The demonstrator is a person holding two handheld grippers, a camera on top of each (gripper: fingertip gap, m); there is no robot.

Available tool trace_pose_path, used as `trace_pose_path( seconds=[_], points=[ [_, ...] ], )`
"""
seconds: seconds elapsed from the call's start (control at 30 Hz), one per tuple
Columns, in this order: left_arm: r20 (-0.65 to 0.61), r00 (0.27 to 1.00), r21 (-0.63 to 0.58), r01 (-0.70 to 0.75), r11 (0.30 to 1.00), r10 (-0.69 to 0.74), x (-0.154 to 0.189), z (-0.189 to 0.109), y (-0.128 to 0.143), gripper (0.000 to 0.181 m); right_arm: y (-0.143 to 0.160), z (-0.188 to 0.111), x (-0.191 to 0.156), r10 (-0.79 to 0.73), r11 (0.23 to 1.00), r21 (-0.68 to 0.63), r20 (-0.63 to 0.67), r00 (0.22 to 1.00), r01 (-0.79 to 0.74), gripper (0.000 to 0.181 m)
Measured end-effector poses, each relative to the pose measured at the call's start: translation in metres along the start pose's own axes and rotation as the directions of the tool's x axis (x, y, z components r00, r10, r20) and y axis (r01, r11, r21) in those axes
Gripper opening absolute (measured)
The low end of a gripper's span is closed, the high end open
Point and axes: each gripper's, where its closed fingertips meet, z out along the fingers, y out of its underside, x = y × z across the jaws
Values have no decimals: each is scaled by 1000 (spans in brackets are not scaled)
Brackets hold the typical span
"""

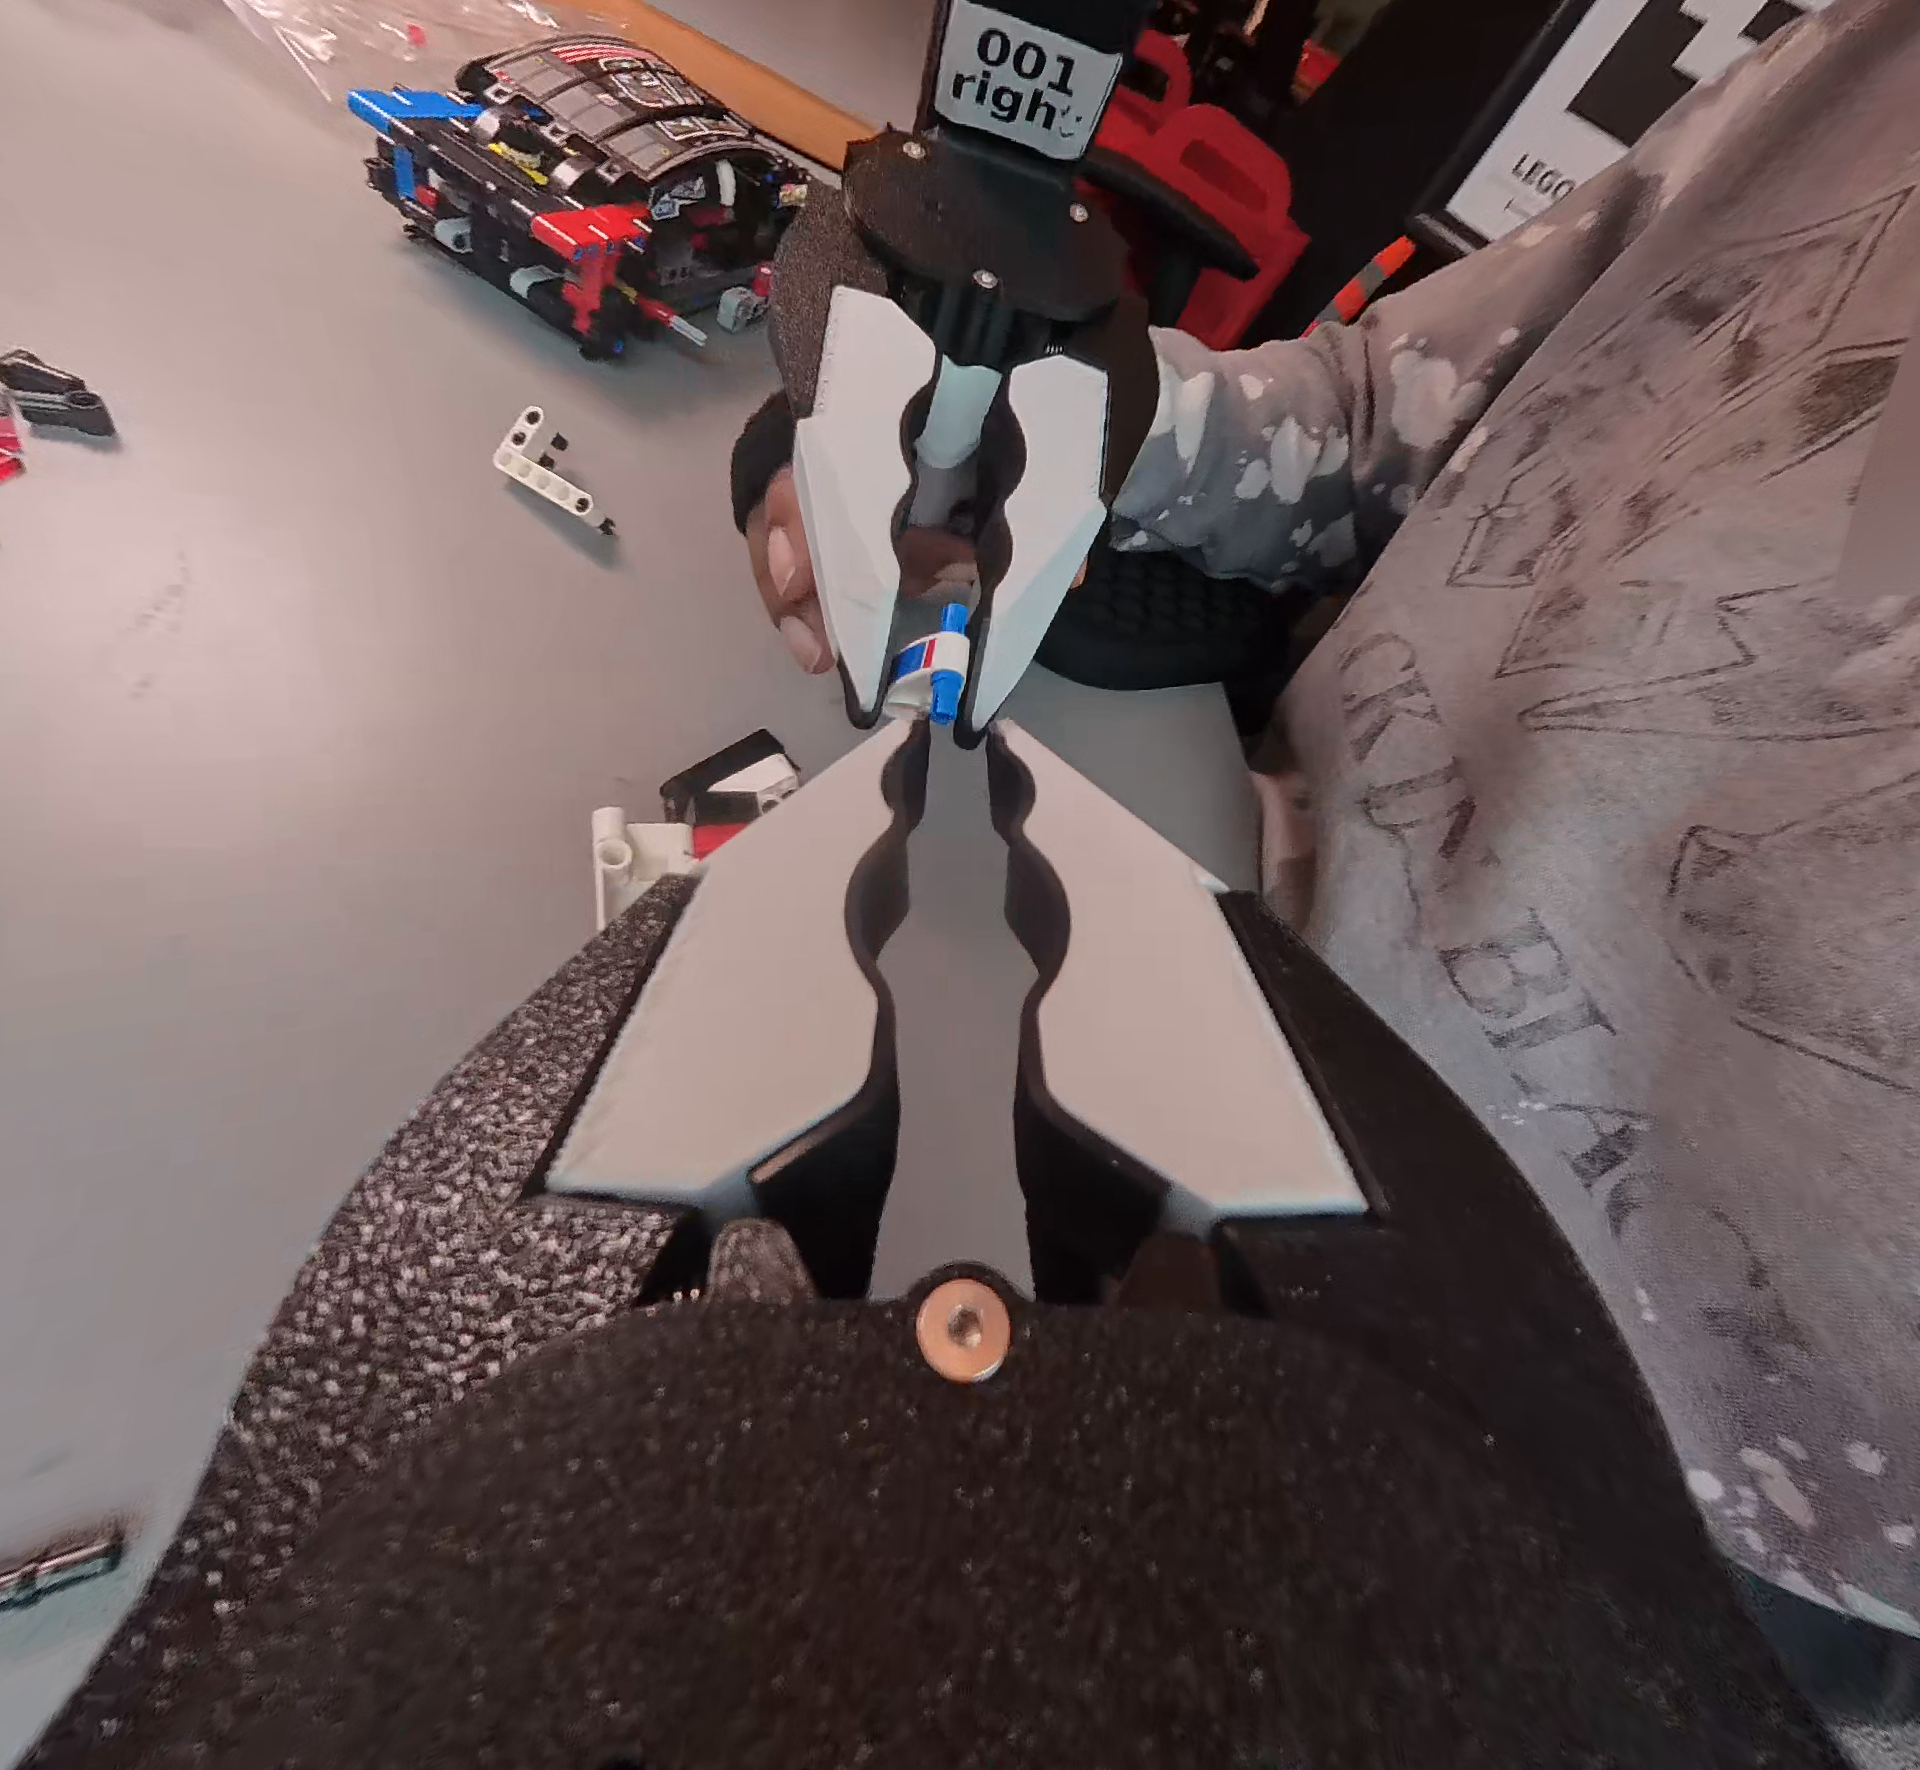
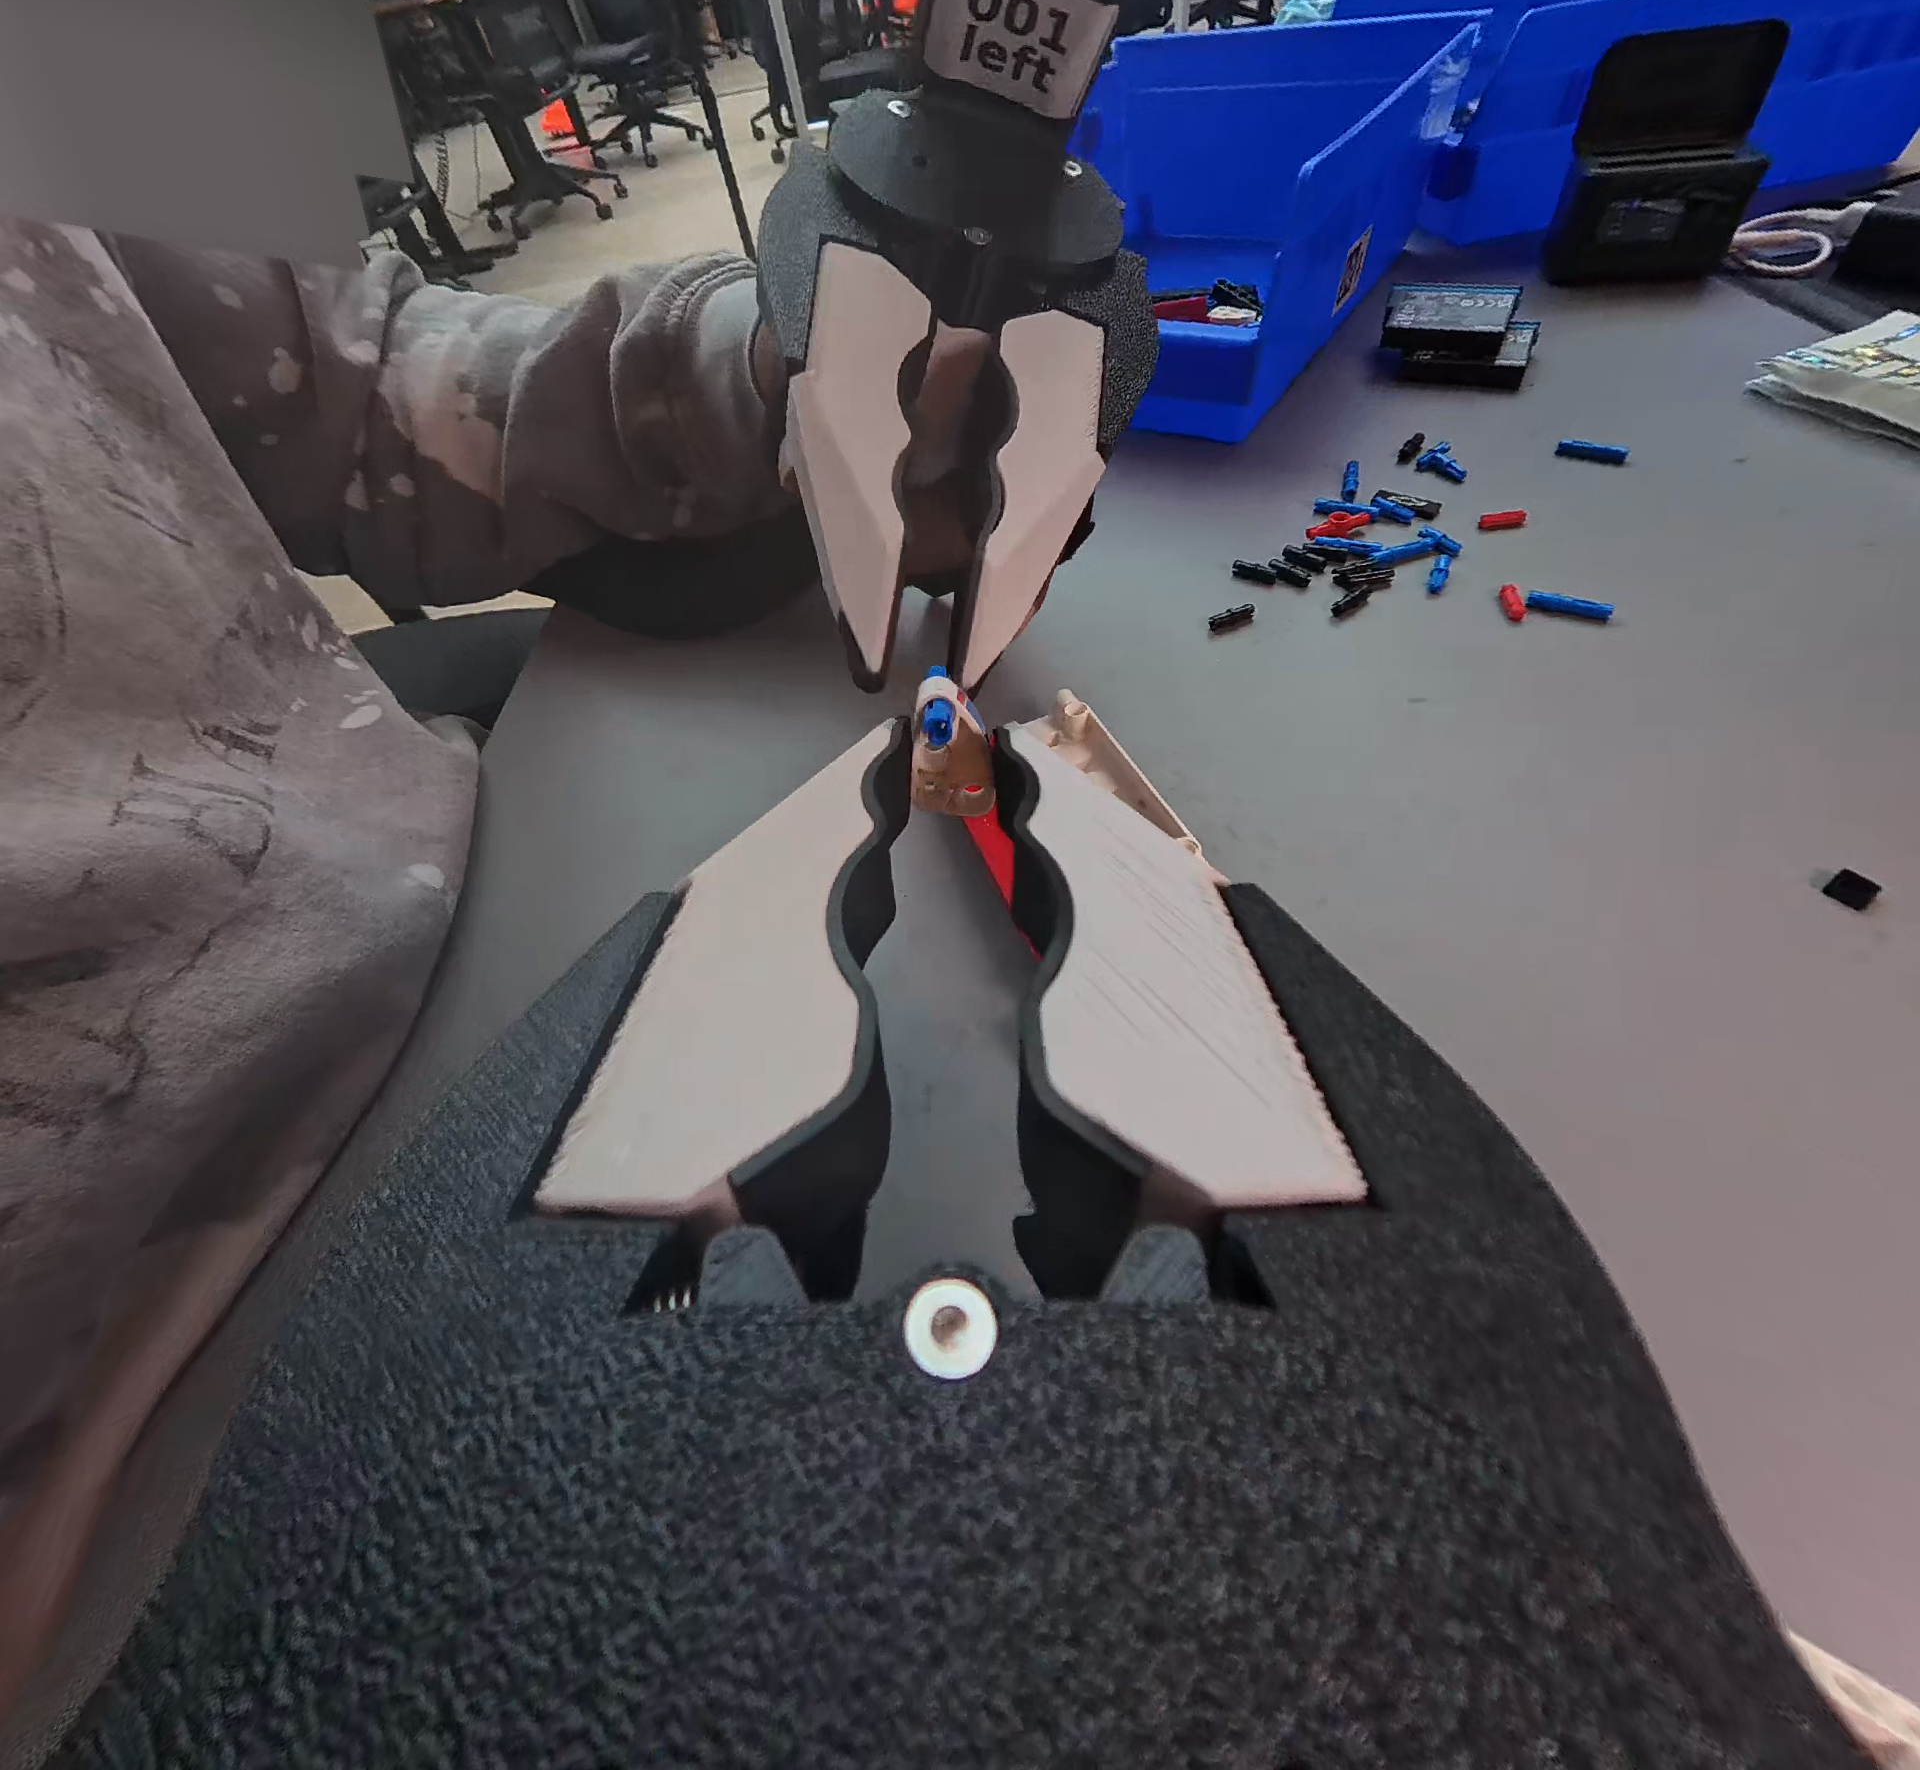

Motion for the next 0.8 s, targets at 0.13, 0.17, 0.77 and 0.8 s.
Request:
trace_pose_path(
  seconds=[0.13,0.17,0.77,0.8],
  points=[
    [-29,998,18,50,999,-49,2,2,-2,10,-4,-2,-2,-69,998,14,-22,997,69,15],
    [-26,998,17,60,998,-59,1,3,-2,10,-4,-2,-2,-89,996,12,-34,995,89,15],
    [-124,982,82,150,985,-140,11,-3,-16,2,-23,-1,-10,-304,947,67,-122,945,313,14],
    [-131,982,98,151,984,-138,13,-4,-20,2,-28,-3,-11,-292,948,91,-121,949,303,14]
  ],
)
